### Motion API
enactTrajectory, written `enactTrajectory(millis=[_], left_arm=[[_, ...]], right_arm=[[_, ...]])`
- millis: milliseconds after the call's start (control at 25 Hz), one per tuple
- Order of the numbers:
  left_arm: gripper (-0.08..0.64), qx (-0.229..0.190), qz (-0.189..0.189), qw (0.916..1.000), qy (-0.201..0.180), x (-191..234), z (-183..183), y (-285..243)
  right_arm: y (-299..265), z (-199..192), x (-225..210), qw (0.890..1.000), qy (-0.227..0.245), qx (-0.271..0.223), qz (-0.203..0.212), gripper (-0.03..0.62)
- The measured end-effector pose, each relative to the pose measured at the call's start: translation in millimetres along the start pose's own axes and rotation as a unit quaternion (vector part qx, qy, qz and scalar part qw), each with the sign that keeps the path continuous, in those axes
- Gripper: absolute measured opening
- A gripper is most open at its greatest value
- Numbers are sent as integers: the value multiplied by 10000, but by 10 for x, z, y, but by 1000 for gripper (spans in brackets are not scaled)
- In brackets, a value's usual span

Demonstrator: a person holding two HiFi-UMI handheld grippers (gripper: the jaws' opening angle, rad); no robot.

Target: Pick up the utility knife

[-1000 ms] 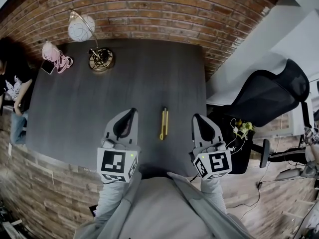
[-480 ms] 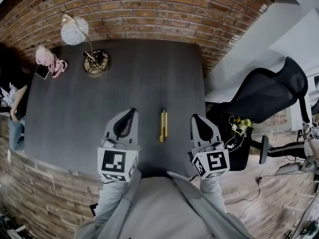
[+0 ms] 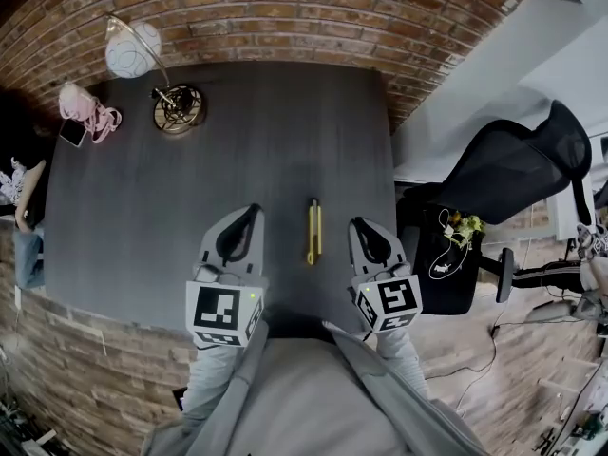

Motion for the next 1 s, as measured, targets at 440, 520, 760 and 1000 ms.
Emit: enactTrajectory(millis=[440,520,760,1000], left_arm=[[18,126,-107,9998,66,60,-118,-79],[18,162,-149,9997,65,62,-145,-93],[18,231,-154,9996,97,121,-213,-132],[18,261,-146,9994,147,131,-265,-171]], right_arm=[[-394,-591,303,9958,-243,821,311,134],[-476,-710,356,9940,-274,997,354,160],[-683,-995,472,9884,-350,1427,387,212],[-794,-1245,548,9823,-410,1793,361,235]])
Point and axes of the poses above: the fingertips, and each gripper's own axes: y backward along the fingers, x to its left, z out of its top, the point moved 5 cm from there along y, backward along the fingers, and after that the axes turned 7 degrees about y, right-handed, at the moved point
